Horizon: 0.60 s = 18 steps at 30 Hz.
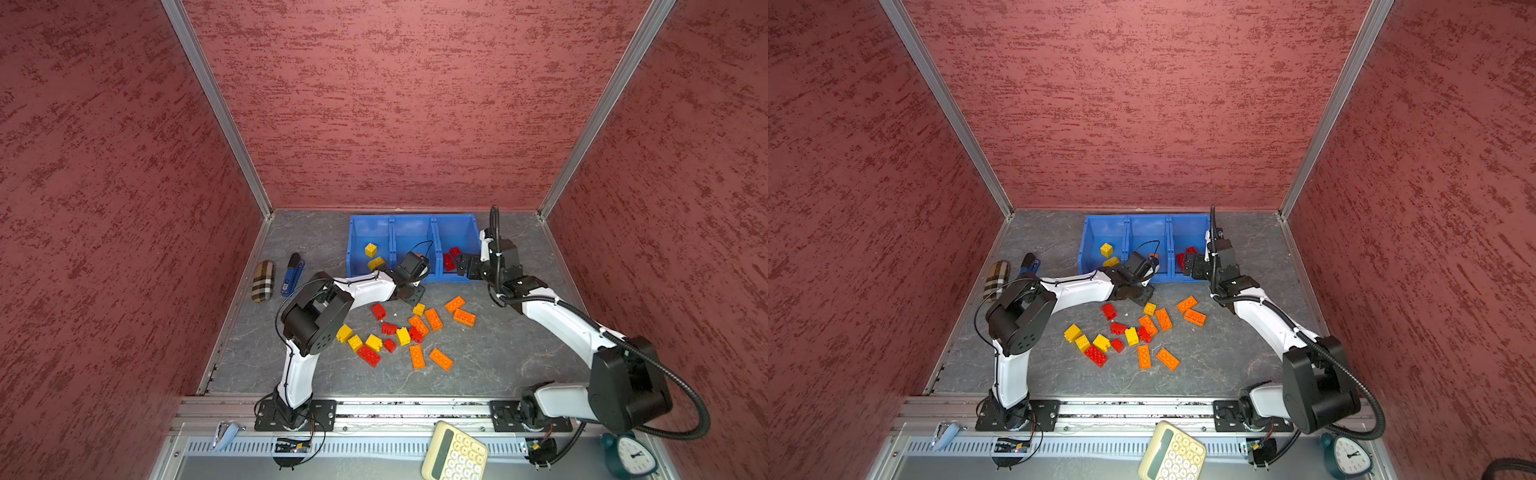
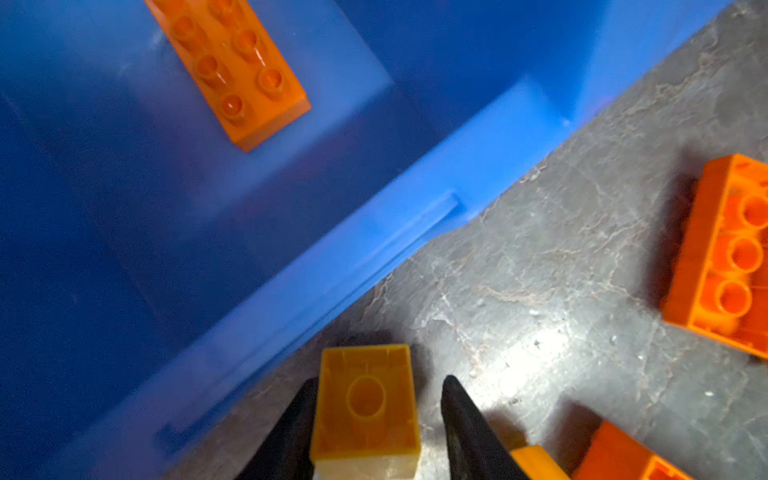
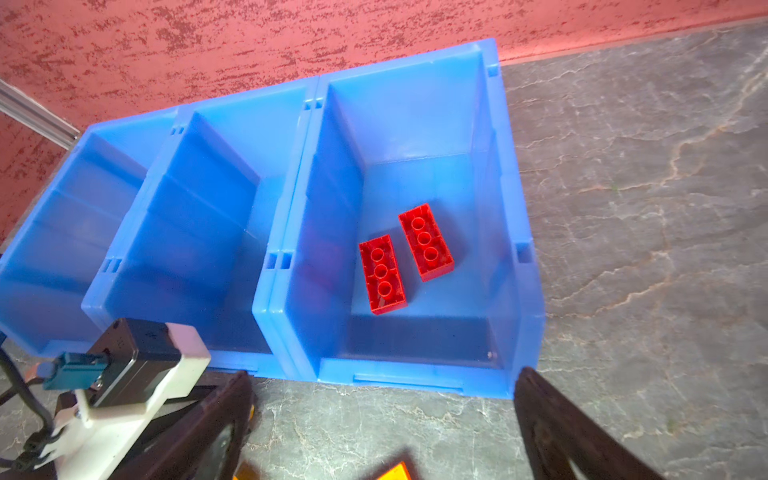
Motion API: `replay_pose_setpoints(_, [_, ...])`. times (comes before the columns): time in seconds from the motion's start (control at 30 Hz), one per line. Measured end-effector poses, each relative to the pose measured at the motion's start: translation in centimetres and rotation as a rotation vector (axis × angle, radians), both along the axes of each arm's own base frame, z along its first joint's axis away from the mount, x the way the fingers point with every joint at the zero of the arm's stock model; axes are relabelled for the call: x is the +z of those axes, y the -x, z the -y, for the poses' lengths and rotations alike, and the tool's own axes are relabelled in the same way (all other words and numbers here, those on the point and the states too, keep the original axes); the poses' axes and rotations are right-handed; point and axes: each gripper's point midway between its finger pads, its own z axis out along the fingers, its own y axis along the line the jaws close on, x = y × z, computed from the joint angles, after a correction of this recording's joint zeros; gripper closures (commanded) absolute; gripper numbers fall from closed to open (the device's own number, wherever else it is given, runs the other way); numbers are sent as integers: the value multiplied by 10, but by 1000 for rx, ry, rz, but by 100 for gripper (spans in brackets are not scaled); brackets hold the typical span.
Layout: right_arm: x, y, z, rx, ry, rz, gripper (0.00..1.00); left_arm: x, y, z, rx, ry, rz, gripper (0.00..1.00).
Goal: Sort the legos into containers by color
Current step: 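Grasp a yellow brick with the left gripper while the right gripper lifts away, then drop the yellow brick in the near compartment while the right gripper reaches the pile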
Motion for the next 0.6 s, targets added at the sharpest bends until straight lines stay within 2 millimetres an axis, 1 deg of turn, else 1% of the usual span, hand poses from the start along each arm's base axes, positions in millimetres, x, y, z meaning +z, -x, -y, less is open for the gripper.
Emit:
replay_pose_setpoints(0.17, [-1, 2, 3, -23, -16, 14, 1, -6, 0, -1, 5, -12, -7, 67])
replay_pose_setpoints(0.3, [-3, 5, 3, -26, -37, 22, 1, -6, -1, -3, 13, -13, 4, 71])
replay_pose_setpoints(0.4, [-2, 8, -3, -2, -69, 27, 1, -4, 3, -12, 35, -21, 16, 72])
replay_pose_setpoints(0.5, [4, 12, -13, 42, -122, 39, 1, 8, 11, -26, 71, -19, 37, 72])
replay_pose_setpoints(0.6, [9, 18, -24, 93, -167, 46, 1, 36, 11, -33, 104, 21, 91, 72])
